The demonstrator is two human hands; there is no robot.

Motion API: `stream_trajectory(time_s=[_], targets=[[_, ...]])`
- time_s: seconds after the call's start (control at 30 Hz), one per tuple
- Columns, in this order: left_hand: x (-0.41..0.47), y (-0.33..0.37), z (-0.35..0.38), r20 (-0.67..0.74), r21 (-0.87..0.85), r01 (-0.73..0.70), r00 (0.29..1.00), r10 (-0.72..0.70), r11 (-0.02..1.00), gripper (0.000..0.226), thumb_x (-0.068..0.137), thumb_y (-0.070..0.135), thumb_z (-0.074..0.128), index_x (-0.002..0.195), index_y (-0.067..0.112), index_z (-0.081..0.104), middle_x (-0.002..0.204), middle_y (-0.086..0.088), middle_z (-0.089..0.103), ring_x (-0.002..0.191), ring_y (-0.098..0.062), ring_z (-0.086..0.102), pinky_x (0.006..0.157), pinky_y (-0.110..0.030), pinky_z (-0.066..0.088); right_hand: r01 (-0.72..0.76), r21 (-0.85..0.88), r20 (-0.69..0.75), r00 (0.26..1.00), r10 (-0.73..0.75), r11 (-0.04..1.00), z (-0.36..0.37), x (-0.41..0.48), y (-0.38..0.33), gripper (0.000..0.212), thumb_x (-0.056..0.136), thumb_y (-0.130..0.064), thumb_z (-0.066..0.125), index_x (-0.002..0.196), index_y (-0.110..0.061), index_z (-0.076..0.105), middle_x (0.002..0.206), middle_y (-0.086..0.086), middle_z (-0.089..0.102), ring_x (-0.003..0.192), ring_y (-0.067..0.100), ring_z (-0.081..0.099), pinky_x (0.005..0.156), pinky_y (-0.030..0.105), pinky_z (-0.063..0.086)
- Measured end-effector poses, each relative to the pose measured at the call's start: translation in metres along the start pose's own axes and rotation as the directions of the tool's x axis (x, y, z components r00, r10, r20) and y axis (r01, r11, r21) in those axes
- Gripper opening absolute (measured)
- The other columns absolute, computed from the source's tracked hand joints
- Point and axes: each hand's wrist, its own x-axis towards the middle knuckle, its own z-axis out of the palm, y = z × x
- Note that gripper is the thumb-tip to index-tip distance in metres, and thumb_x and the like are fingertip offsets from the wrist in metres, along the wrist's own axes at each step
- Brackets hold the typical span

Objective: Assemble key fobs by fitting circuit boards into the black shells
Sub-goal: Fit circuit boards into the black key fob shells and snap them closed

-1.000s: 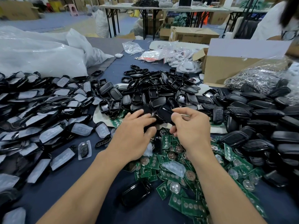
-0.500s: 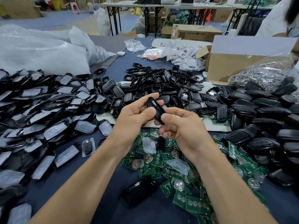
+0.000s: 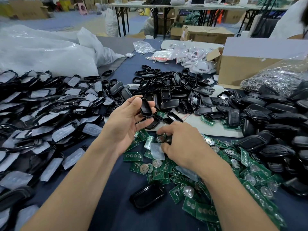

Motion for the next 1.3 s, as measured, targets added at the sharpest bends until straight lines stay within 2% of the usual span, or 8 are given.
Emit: stream_trajectory(time_s=[0.27, 0.4, 0.57, 0.63, 0.7, 0.83, 1.07, 1.3], targets=[[0.003, 0.0, -0.004, 0.113, 0.013, 0.046, 0.992, -0.048, 0.999, 0.042, 0.093, 0.036, 0.058, 0.128, 0.013, 0.062, 0.115, -0.013, 0.077, 0.09, -0.017, 0.075, 0.066, -0.027, 0.062, 0.016, 0.053, -0.087, 0.996, -0.012, 0.998, 0.005, -0.002, 0.002, 0.017, 0.092, -0.024, 0.07, 0.104, -0.035, 0.076, 0.106, -0.006, 0.063, 0.101, 0.016, 0.059, 0.098, 0.039, 0.049], [0.002, 0.0, -0.005, 0.15, 0.004, 0.075, 0.986, -0.075, 0.997, 0.042, 0.095, 0.035, 0.056, 0.128, 0.011, 0.065, 0.115, -0.019, 0.076, 0.086, -0.018, 0.075, 0.064, -0.026, 0.062, -0.024, 0.267, -0.126, 0.99, 0.06, 0.963, 0.004, 0.001, 0.011, 0.021, 0.084, -0.012, 0.078, 0.091, -0.032, 0.08, 0.084, -0.019, 0.054, 0.074, -0.01, 0.054, 0.06, 0.003, 0.039], [0.003, -0.001, -0.005, 0.142, 0.009, 0.093, 0.985, -0.093, 0.996, 0.045, 0.093, 0.035, 0.056, 0.129, 0.008, 0.063, 0.112, -0.019, 0.076, 0.083, -0.017, 0.075, 0.061, -0.024, 0.061, 0.003, 0.293, -0.082, 0.996, 0.022, 0.956, 0.004, 0.0, 0.01, 0.023, 0.078, -0.012, 0.083, 0.076, -0.034, 0.075, 0.095, -0.02, 0.062, 0.069, -0.01, 0.051, 0.058, 0.005, 0.036], [0.003, 0.0, -0.005, 0.136, 0.001, 0.097, 0.986, -0.096, 0.995, 0.045, 0.094, 0.035, 0.056, 0.128, 0.008, 0.064, 0.112, -0.019, 0.076, 0.083, -0.017, 0.075, 0.061, -0.024, 0.061, -0.01, 0.357, -0.086, 0.995, 0.043, 0.934, 0.005, 0.001, 0.01, 0.025, 0.075, -0.008, 0.085, 0.071, -0.031, 0.075, 0.075, -0.017, 0.064, 0.058, -0.009, 0.053, 0.051, 0.007, 0.038], [0.003, 0.0, -0.005, 0.125, 0.003, 0.093, 0.988, -0.093, 0.996, 0.045, 0.093, 0.035, 0.057, 0.128, 0.008, 0.065, 0.111, -0.018, 0.076, 0.083, -0.017, 0.075, 0.061, -0.024, 0.061, -0.014, 0.461, -0.106, 0.992, 0.07, 0.887, 0.004, 0.001, 0.01, 0.029, 0.073, 0.0, 0.084, 0.067, -0.026, 0.074, 0.058, -0.015, 0.064, 0.051, -0.004, 0.055, 0.05, 0.011, 0.042], [0.003, 0.0, -0.004, 0.081, 0.023, 0.084, 0.993, -0.085, 0.996, 0.052, 0.089, 0.037, 0.063, 0.134, 0.011, 0.06, 0.114, -0.015, 0.077, 0.091, -0.018, 0.076, 0.066, -0.026, 0.062, 0.023, 0.676, -0.207, 0.965, 0.159, 0.737, -0.001, 0.004, 0.012, 0.035, 0.074, 0.009, 0.079, 0.074, -0.024, 0.069, 0.066, -0.008, 0.07, 0.062, 0.01, 0.065, 0.062, 0.027, 0.057], [0.001, -0.002, -0.002, 0.118, 0.013, 0.099, 0.988, -0.1, 0.995, 0.048, 0.087, 0.02, 0.064, 0.132, 0.006, 0.056, 0.116, -0.016, 0.075, 0.101, -0.026, 0.074, 0.077, -0.038, 0.063, 0.097, 0.929, -0.195, 0.949, 0.248, 0.358, -0.009, 0.002, 0.012, 0.031, 0.085, 0.009, 0.074, 0.071, -0.019, 0.073, 0.064, 0.001, 0.066, 0.054, 0.014, 0.059, 0.053, 0.023, 0.051], [-0.002, -0.003, 0.002, 0.142, 0.086, 0.106, 0.983, -0.117, 0.991, 0.041, 0.088, 0.022, 0.063, 0.126, 0.006, 0.06, 0.117, -0.02, 0.075, 0.1, -0.028, 0.074, 0.076, -0.037, 0.063, 0.059, 0.957, -0.141, 0.951, 0.277, 0.286, -0.011, 0.004, 0.012, 0.025, 0.095, 0.005, 0.06, 0.077, -0.012, 0.065, 0.072, 0.011, 0.069, 0.058, 0.018, 0.059, 0.053, 0.024, 0.049]])
